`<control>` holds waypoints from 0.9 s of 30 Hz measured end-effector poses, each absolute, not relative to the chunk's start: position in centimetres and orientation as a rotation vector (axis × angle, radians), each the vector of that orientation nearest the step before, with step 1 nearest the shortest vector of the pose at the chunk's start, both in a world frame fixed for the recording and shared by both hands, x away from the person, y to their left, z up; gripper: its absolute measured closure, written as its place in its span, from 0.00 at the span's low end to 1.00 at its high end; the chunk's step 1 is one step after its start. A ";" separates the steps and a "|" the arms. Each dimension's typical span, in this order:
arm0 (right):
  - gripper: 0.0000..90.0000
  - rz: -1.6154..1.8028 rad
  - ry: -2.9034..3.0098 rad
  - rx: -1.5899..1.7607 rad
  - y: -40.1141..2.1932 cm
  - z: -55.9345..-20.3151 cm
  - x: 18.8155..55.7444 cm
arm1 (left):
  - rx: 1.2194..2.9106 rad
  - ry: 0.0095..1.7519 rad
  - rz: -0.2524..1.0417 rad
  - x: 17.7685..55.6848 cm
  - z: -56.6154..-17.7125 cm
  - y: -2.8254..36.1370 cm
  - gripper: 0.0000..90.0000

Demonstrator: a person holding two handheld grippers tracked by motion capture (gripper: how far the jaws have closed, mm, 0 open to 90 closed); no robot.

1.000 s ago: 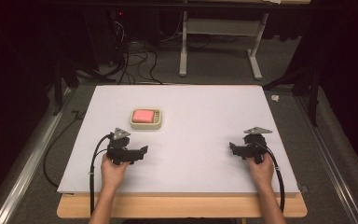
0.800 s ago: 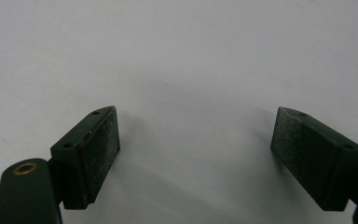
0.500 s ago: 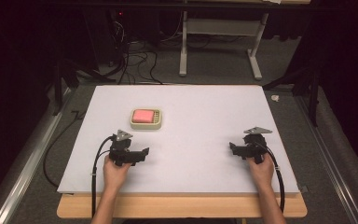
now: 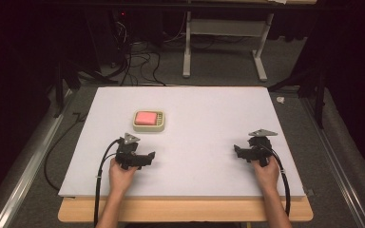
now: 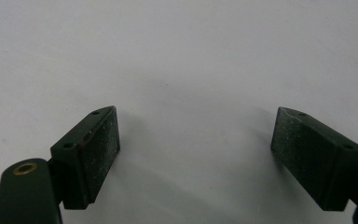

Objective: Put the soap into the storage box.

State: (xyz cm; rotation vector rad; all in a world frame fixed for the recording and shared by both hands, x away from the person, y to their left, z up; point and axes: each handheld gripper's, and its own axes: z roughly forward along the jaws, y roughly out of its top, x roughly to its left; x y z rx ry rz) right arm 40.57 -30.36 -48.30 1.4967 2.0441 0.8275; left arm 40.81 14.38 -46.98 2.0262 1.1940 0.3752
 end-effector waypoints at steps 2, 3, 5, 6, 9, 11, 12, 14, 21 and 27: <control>0.18 0.828 2.044 1.497 -30.4 -48.3 40.6 | 2.024 1.194 0.371 40.9 -47.1 14.2 0.17; 0.18 0.828 2.044 1.497 -30.4 -48.3 40.6 | 2.027 1.193 0.373 40.9 -47.2 14.2 0.17; 0.18 0.828 2.044 1.497 -30.4 -48.3 40.6 | 2.032 1.195 0.376 41.1 -47.4 13.9 0.17; 0.18 0.828 2.044 1.497 -30.4 -48.3 40.6 | 2.033 1.195 0.380 41.1 -47.4 13.8 0.17; 0.18 0.828 2.044 1.497 -30.4 -48.3 40.6 | 2.036 1.194 0.383 41.1 -47.6 13.7 0.17; 0.18 0.828 2.044 1.497 -30.4 -48.3 40.6 | 2.042 1.186 0.394 41.2 -47.7 13.6 0.17; 0.18 0.828 2.044 1.497 -30.4 -48.3 40.6 | 2.042 1.191 0.387 41.2 -47.7 13.5 0.17; 0.18 0.827 2.044 1.497 -30.4 -48.3 40.6 | 2.040 1.190 0.392 41.2 -47.8 13.4 0.17; 0.18 0.828 2.044 1.497 -30.4 -48.3 40.6 | 2.045 1.190 0.408 41.4 -48.0 13.2 0.17; 0.18 0.828 2.044 1.497 -30.4 -48.3 40.6 | 2.050 1.187 0.421 41.5 -48.3 13.1 0.17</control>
